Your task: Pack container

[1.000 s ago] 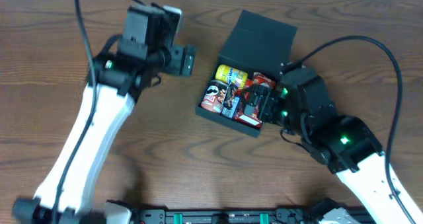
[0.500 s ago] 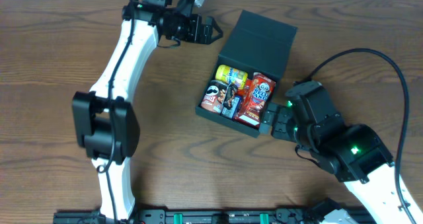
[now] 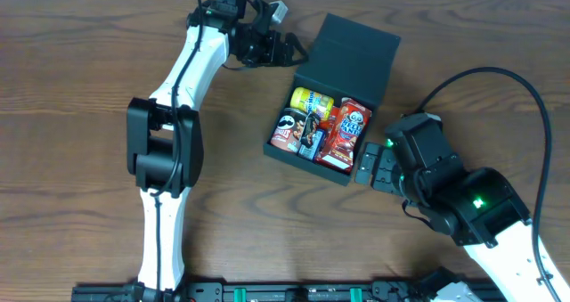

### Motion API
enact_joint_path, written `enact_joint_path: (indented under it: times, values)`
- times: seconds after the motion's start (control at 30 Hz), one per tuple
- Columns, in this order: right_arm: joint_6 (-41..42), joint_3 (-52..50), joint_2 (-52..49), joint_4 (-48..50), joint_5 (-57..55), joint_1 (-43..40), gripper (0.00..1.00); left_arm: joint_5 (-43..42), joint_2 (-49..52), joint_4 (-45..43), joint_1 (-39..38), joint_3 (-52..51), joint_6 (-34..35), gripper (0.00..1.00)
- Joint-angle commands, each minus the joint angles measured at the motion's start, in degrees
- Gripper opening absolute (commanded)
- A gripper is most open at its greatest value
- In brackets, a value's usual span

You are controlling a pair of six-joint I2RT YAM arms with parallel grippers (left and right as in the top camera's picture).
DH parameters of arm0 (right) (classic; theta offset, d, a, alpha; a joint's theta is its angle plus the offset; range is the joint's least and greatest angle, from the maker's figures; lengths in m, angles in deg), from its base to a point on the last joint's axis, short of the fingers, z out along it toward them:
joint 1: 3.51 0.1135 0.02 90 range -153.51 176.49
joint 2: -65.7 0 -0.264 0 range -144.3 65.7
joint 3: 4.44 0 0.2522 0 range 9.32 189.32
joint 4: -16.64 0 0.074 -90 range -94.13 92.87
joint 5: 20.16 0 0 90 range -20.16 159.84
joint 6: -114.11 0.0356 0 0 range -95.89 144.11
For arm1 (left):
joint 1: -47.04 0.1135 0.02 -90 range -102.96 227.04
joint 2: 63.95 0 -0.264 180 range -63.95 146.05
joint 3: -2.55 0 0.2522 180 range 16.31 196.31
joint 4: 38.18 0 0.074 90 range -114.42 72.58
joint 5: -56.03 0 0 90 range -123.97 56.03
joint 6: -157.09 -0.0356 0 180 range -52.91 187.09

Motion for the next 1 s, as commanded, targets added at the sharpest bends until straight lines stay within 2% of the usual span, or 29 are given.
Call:
enact_joint_path:
  times: [0.0,0.37,0.57,0.7,0.97]
  values:
    - [-1.0,0.5,0.4,-0.7,-1.2,0.2,0.99,-1.3,0.1,-0.7,-0.7,1.5,0.2,0.95]
    - [-1.0,0.5,0.4,-1.8,-1.2,0.2,0.99,2.6,0.1,-1.5,-3.5,1.5,0.2,0.95]
    - [-1.3,0.4,0.2,-1.0,-1.2,0.2,0.99,8.7,-0.1,-1.3,-4.0,1.5,0.2,0.95]
    - [-4.8,-0.3,-2.1,1.3,-0.1,0.2,0.99,14.5,-1.6,0.5,-2.9,1.9,0.1,0.95]
    - [-7.5,-0.3,-10.7,5.3,-0.3,0.3,0.99,23.7,-10.9,5.7,-0.1,1.9,-4.7,0.95]
